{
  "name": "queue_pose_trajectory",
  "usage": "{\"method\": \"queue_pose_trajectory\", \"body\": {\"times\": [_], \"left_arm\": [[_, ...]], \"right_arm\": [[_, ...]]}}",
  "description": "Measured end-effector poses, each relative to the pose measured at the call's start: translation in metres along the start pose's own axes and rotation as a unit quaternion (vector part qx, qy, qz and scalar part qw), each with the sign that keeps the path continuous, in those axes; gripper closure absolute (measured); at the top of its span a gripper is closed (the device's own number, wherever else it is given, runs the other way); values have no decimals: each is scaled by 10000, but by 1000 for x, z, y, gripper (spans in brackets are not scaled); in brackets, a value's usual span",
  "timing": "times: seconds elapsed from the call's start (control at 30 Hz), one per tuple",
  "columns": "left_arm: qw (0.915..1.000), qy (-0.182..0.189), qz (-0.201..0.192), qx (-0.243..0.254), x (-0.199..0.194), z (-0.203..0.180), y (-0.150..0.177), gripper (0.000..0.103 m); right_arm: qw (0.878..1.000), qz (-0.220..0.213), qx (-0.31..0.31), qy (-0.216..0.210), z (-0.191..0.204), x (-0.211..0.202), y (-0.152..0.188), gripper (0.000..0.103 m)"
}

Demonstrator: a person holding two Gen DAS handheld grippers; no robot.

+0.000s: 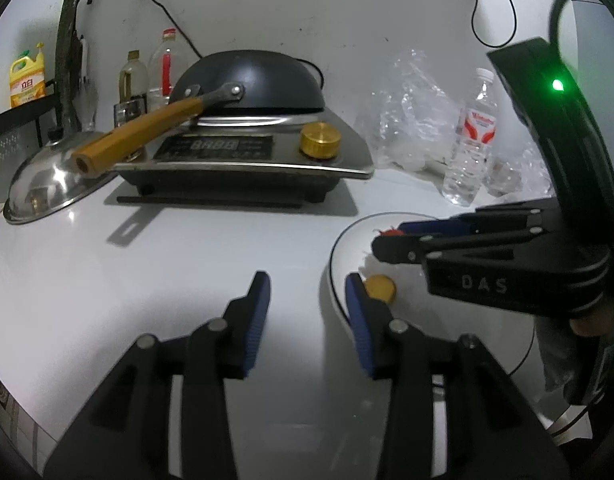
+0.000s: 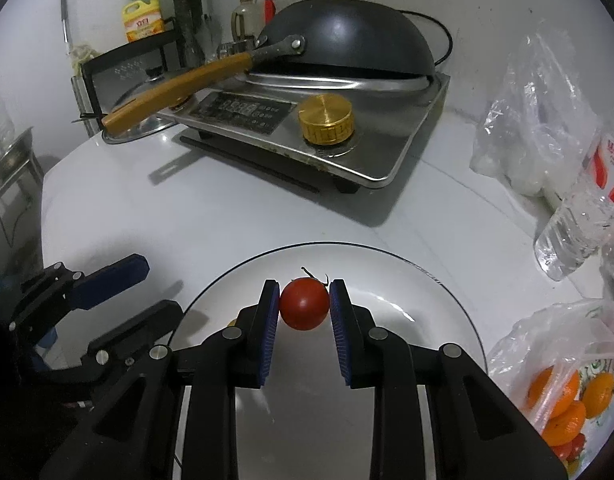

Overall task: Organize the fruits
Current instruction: 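Open the left gripper onto the plate while the right gripper releases the tomato beside it, then move both grippers back to the fruit on the plastic bag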

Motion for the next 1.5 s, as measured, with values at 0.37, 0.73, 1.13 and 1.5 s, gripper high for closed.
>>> {"method": "queue_pose_trajectory", "body": {"times": [0.37,0.73,1.13,1.5], "left_arm": [[9999,-89,-21,-79,-4,6,3,61],[9995,-273,-70,-110,-21,-2,1,60],[9993,-291,-231,15,-44,-32,-6,51],[9992,-232,-331,27,-56,-65,-10,51]], "right_arm": [[9997,129,60,-202,6,6,-1,74],[9997,-146,53,-197,2,-25,1,73],[9990,-398,179,-71,-18,-70,20,73],[9979,-577,278,-14,-41,-104,40,72]]}}
Point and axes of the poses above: each gripper's, at about its wrist camera, not at the fingertips, and x roughly the way its jaws point, z to its left, y to its underside, the point moved 4 cm from there along x, roughly the way its jaws point, and after that the axes turned 9 degrees about y, right-handed, at the moved point
